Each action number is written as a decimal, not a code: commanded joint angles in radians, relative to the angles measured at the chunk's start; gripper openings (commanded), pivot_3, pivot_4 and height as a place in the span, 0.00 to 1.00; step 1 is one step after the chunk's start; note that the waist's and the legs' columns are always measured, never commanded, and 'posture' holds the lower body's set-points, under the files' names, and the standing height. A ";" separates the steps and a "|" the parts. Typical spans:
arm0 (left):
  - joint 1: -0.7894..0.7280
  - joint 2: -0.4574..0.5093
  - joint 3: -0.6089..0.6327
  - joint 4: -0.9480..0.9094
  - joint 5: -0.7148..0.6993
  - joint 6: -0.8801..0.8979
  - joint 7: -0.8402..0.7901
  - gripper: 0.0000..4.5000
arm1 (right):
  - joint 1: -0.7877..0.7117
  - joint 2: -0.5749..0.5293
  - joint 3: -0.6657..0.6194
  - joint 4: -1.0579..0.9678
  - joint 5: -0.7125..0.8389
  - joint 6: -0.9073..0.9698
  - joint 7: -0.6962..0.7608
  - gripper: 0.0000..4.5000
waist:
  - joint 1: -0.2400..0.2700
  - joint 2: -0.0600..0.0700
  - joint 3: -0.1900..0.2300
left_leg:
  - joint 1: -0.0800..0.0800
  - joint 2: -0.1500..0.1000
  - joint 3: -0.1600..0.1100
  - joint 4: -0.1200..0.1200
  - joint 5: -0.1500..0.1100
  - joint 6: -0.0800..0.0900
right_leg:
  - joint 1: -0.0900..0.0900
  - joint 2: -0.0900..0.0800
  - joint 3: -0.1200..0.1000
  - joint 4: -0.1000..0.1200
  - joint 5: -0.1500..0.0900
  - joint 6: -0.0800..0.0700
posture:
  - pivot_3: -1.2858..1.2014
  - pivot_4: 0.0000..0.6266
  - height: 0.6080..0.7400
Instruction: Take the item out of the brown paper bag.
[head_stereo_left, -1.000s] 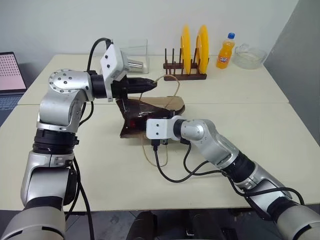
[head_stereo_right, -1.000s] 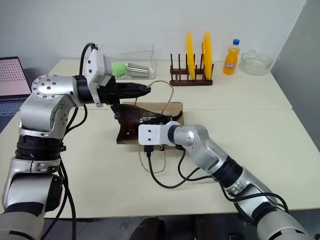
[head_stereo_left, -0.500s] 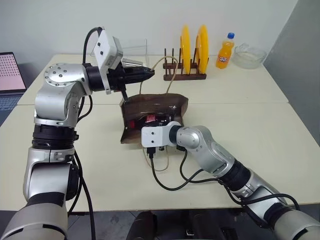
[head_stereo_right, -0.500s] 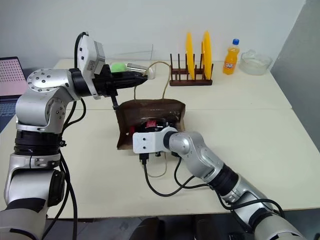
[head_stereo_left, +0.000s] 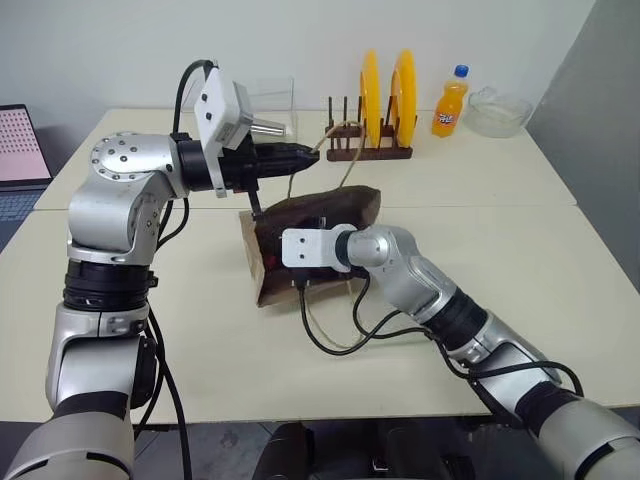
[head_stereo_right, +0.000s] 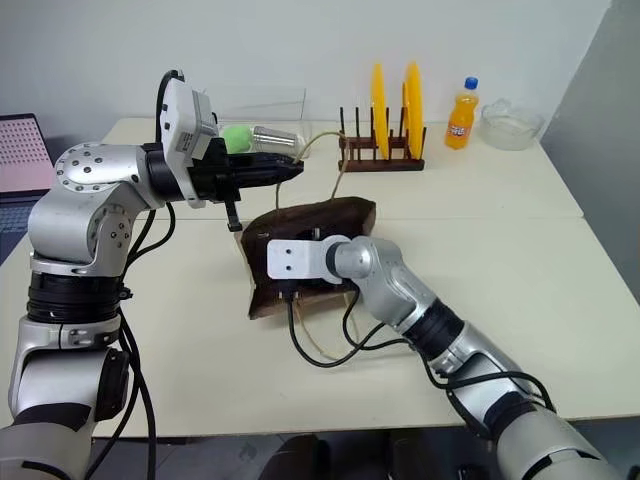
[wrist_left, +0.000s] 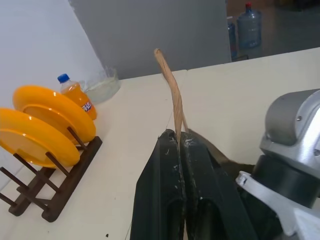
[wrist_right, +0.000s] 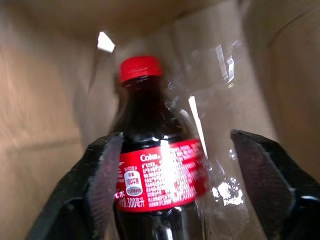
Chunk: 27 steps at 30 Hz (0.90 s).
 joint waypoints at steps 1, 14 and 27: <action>-0.001 0.013 0.020 -0.049 -0.020 -0.003 0.002 0.00 | -0.029 -0.012 0.005 0.005 -0.006 -0.029 0.045 0.78 | 0.000 0.000 0.000 | 0.000 0.000 0.000 0.000 -0.001 0.002 | 0.000 0.000 0.000 0.000 0.000 0.000 | 0.52 0.24 1.00; 0.010 0.018 0.016 -0.049 -0.012 -0.019 -0.009 0.00 | -0.076 -0.049 0.037 0.100 -0.038 -0.074 0.157 0.78 | 0.000 0.000 0.000 | 0.000 0.000 0.000 0.000 -0.001 0.001 | 0.000 0.000 0.000 0.000 0.000 0.000 | 0.52 0.24 1.00; 0.004 0.014 0.008 -0.045 -0.008 -0.024 -0.014 0.00 | -0.101 -0.023 0.094 0.332 -0.136 -0.199 0.109 0.78 | -0.001 0.000 0.000 | 0.008 0.000 0.001 -0.001 -0.001 0.002 | 0.005 0.000 0.001 0.001 0.000 0.000 | 0.52 0.24 1.00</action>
